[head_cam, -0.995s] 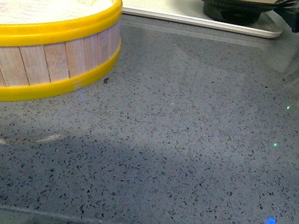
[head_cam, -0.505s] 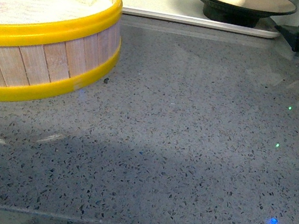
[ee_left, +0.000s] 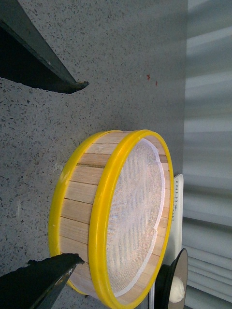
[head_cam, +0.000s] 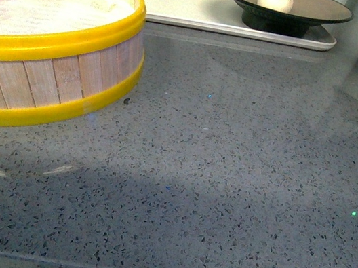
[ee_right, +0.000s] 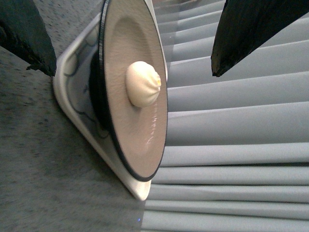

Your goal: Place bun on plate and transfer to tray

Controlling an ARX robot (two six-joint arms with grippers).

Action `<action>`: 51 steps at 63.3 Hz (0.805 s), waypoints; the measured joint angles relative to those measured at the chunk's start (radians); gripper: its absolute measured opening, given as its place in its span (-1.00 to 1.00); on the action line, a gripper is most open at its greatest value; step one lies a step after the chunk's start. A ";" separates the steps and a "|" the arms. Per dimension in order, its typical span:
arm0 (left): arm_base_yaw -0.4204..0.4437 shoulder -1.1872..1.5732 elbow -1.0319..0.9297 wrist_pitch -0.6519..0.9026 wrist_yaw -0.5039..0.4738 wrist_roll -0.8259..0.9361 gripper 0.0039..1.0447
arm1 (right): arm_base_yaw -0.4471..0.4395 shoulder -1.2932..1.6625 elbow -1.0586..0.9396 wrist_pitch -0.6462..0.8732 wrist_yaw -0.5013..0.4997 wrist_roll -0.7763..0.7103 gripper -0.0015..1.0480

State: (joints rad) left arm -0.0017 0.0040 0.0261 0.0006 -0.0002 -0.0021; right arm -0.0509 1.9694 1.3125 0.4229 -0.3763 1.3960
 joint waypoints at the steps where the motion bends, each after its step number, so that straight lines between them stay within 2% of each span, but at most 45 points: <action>1: 0.000 0.000 0.000 0.000 0.000 0.000 0.88 | -0.006 -0.011 -0.018 0.001 0.000 0.000 0.83; 9: 0.000 0.000 0.000 0.000 0.000 0.000 0.88 | -0.077 -0.128 -0.205 0.022 0.021 -0.014 0.83; 17: 0.000 0.000 0.000 0.000 0.000 0.000 0.88 | -0.150 -0.285 -0.351 -0.002 0.082 -0.116 0.83; 28: 0.000 0.000 0.000 0.000 0.000 0.000 0.88 | -0.211 -0.584 -0.525 -0.074 0.257 -0.362 0.83; 31: 0.000 -0.001 0.000 0.000 0.000 0.000 0.88 | -0.212 -0.668 -0.559 -0.076 0.325 -0.465 0.83; 34: 0.000 0.000 0.000 0.000 0.000 0.000 0.88 | -0.216 -0.728 -0.587 -0.055 0.334 -0.581 0.80; 36: 0.000 0.000 0.000 0.000 0.000 0.000 0.88 | -0.221 -0.770 -0.620 -0.002 0.266 -0.669 0.71; 38: 0.000 0.000 0.000 0.000 -0.001 0.000 0.88 | -0.218 -0.831 -0.668 0.045 0.187 -0.820 0.58; 40: 0.000 0.000 0.000 0.000 0.000 0.000 0.88 | -0.204 -0.898 -0.717 0.043 0.156 -0.967 0.44; 41: 0.000 0.000 0.000 0.000 0.001 0.000 0.88 | -0.190 -0.951 -0.756 0.029 0.158 -1.078 0.34; 44: 0.000 0.000 0.000 0.000 0.000 0.000 0.88 | -0.154 -1.052 -0.832 -0.003 0.176 -1.209 0.14; 51: 0.000 0.000 0.000 0.000 0.000 0.000 0.88 | -0.105 -1.185 -0.965 0.014 0.226 -1.348 -0.37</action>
State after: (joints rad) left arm -0.0017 0.0036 0.0261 0.0006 -0.0002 -0.0021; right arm -0.1558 0.7841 0.3477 0.4374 -0.1501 0.0479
